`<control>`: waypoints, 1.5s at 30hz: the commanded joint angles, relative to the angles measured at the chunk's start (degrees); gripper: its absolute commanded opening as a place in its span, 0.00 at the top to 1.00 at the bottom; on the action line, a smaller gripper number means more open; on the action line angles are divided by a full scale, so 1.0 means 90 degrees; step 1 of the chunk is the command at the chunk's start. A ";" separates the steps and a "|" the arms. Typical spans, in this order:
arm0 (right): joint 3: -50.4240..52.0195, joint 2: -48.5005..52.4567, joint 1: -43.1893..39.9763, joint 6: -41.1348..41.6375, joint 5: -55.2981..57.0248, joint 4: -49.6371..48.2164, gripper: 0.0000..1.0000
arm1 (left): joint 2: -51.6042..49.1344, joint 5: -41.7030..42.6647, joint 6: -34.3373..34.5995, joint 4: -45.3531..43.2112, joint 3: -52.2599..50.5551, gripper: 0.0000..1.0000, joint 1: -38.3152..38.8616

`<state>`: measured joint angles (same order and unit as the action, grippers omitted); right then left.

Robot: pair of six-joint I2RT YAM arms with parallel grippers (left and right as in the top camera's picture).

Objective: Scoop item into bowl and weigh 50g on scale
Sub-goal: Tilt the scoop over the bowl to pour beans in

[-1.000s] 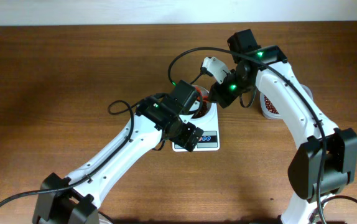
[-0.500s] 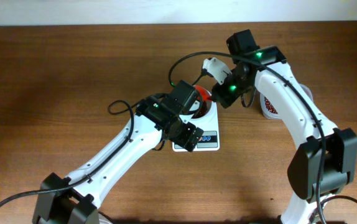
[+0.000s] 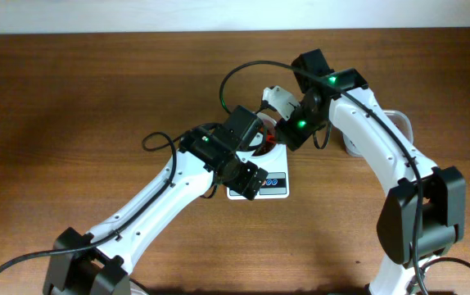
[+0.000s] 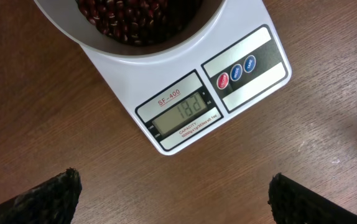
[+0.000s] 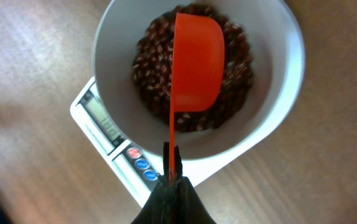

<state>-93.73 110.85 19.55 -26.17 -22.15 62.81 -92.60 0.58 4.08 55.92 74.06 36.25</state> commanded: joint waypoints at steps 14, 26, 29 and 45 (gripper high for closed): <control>0.0058 -0.0085 -0.0544 0.0491 -0.2200 0.0338 0.96 | -0.0051 -0.0044 -0.0058 -0.0019 -0.0024 0.01 0.0002; 0.0058 -0.0085 -0.0833 0.0461 -0.1797 -0.0007 0.96 | -0.0051 -0.0044 -0.0058 -0.0019 -0.0024 0.01 0.0002; 0.0058 -0.0085 -0.0566 0.0466 -0.0770 -0.0036 0.96 | -0.0051 -0.0044 -0.0058 -0.0019 -0.0024 0.01 0.0002; 0.0576 -0.0085 0.0075 0.0486 0.0041 -0.0049 0.96 | -0.0051 -0.0044 -0.0058 -0.0019 -0.0024 0.01 0.0002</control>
<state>-89.01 110.85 19.81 -21.61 -20.05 61.91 -92.60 0.58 4.05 55.88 74.06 36.25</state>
